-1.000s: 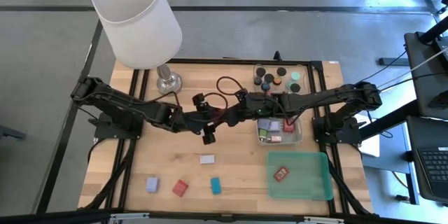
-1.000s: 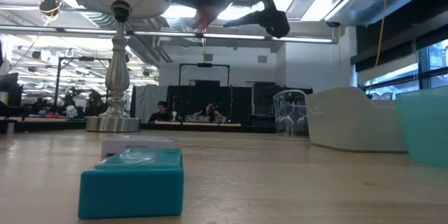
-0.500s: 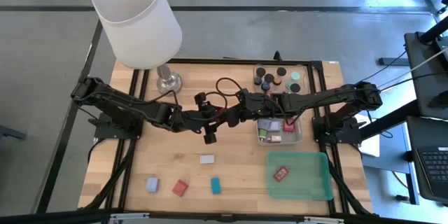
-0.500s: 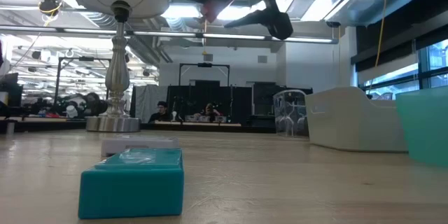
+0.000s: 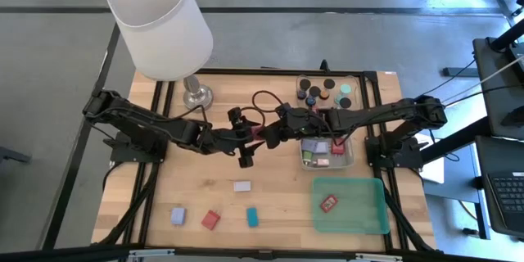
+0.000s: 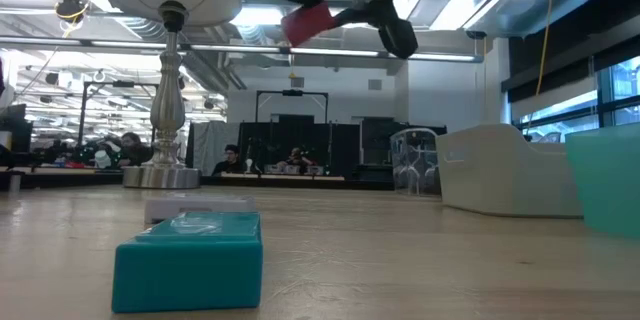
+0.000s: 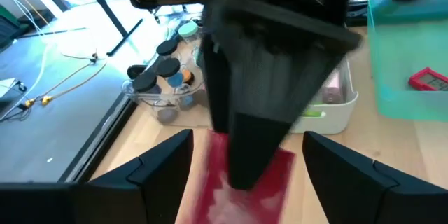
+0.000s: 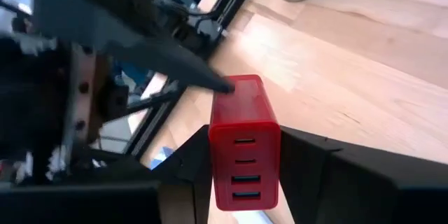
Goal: Pick & Place Office items
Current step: Put the left red charger adapter into the white bin, then put the purple charger adapter into the white bin
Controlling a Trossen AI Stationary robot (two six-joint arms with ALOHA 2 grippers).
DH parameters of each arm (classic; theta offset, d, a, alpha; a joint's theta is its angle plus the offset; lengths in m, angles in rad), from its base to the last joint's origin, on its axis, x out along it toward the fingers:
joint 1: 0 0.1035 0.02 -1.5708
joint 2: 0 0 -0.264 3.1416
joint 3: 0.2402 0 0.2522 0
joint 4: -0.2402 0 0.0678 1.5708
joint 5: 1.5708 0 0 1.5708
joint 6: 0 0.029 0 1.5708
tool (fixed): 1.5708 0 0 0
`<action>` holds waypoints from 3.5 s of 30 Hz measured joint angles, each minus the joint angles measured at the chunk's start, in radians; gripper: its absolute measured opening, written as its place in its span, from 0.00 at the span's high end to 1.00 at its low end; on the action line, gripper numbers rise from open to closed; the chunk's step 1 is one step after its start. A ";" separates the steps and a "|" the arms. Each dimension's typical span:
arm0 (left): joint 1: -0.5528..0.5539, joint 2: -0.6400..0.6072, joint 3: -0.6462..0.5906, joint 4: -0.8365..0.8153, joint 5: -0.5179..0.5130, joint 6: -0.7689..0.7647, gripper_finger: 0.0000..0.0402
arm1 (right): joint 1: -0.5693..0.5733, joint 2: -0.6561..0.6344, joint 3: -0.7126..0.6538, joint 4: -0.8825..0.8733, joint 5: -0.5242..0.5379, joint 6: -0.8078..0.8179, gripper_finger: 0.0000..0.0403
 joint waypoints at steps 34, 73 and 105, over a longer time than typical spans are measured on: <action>-0.084 -0.040 0.000 -0.216 -0.077 -0.221 0.34 | 0.089 -0.245 0.000 -1.197 0.044 0.151 0.69; -0.084 -0.040 0.000 -0.222 -0.103 -0.267 0.34 | 0.106 0.089 -0.085 -1.243 0.084 0.147 0.52; -0.187 -0.047 0.000 -0.405 0.261 -0.624 0.34 | 0.121 0.087 0.441 -1.199 0.207 -0.117 0.16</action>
